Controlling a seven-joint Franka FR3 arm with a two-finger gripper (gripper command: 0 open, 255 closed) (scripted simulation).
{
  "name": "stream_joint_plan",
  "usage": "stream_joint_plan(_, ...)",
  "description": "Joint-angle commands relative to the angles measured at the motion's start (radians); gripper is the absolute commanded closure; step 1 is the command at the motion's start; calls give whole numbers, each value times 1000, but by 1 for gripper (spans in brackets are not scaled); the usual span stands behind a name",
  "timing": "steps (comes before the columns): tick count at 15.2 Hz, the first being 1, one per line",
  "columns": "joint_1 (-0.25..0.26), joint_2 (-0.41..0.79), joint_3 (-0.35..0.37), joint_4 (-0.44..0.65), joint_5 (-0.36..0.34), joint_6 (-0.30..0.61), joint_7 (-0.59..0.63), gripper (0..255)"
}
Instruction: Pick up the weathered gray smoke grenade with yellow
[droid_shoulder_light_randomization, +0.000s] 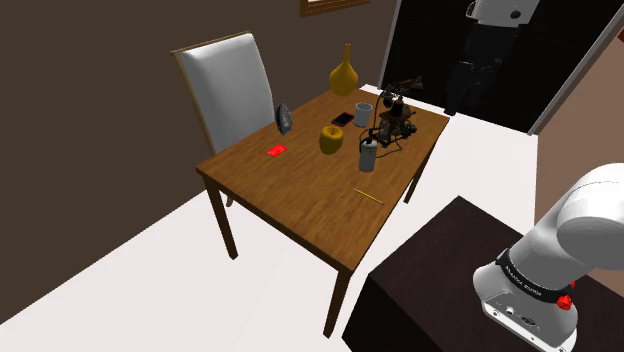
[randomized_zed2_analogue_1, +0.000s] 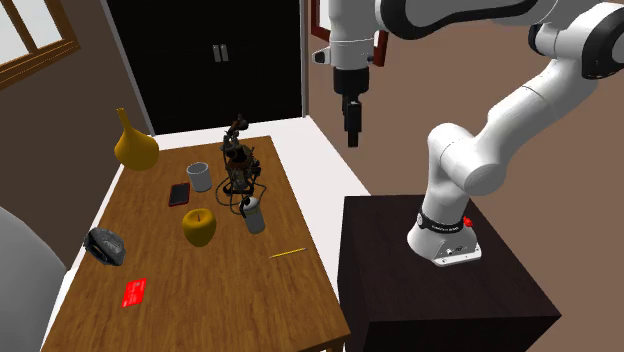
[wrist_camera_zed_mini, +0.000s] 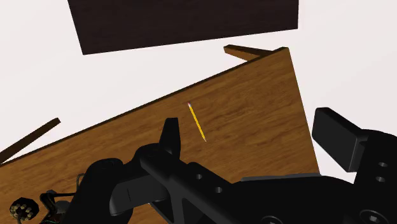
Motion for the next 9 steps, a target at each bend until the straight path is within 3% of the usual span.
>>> stream_joint_plan(1, 0, 0, 0, 0, 0, 0, 0, 0)
stream_joint_plan(9, -21, 259, -52, 10, -39, 231, -72, 0)
